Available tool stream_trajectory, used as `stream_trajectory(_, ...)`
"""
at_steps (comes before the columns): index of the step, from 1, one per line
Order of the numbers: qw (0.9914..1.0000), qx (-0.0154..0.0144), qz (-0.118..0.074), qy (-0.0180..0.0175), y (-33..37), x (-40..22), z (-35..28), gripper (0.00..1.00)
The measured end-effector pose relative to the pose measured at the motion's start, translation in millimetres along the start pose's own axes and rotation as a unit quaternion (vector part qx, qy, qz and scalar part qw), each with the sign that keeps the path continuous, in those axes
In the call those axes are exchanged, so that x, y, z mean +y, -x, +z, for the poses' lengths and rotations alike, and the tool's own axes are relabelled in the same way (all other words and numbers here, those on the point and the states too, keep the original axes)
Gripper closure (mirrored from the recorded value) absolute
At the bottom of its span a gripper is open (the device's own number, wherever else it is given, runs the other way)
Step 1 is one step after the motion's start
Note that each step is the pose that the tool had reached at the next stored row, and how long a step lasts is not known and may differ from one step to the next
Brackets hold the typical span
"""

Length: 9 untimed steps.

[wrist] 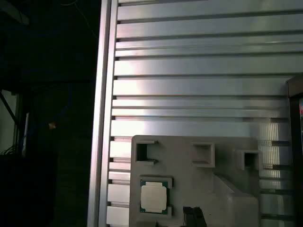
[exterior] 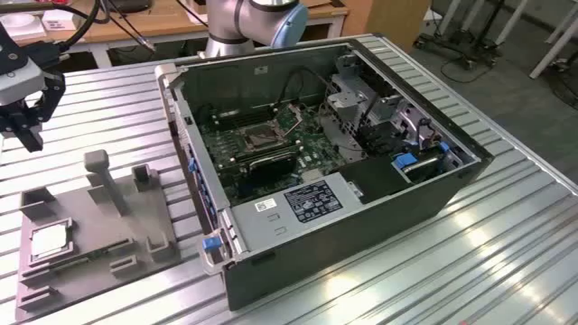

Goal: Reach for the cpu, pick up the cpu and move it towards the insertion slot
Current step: 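Reach for the cpu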

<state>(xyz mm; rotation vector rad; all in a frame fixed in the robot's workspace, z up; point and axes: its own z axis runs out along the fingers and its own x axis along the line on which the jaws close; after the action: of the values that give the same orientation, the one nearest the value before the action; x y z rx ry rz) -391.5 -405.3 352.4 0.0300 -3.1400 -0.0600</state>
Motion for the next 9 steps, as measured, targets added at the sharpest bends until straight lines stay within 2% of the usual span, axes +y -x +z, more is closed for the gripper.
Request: stream_trajectory(9, 1.00000, 0.0000, 0.000, 0.0000, -1.5, 0.0, 0.0, 0.89)
